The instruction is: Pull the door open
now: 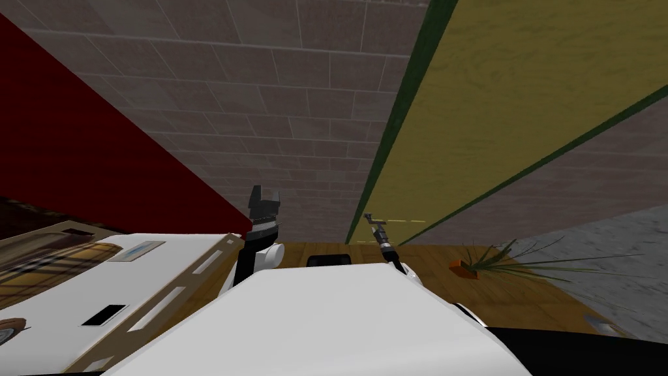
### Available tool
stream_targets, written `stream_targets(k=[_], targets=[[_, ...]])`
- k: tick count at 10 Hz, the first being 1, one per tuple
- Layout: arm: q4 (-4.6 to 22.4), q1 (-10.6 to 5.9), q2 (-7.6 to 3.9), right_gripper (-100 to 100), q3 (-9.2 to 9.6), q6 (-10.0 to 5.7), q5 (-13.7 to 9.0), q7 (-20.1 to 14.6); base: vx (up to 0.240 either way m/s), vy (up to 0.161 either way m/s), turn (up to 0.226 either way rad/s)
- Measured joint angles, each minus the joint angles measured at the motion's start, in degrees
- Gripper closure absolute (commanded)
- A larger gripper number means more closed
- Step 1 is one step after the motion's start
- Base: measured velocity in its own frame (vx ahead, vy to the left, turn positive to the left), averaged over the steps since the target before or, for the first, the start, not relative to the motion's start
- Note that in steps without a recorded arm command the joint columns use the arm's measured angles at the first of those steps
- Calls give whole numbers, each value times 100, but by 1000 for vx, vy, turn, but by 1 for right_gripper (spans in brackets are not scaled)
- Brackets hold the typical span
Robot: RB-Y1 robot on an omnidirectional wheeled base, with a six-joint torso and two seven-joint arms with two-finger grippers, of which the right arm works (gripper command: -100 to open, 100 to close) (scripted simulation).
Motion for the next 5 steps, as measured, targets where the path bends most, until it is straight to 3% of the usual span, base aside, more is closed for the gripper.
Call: stream_targets(k=[2,3,5], targets=[[94,2,1,-100,-83,-41,-52,14,102,-20,38],[106,-4,1,100,-86,-53,-54,13,0,0,0],[93,-4,-1,100,-85,-44,-53,14,-21,3,0]])
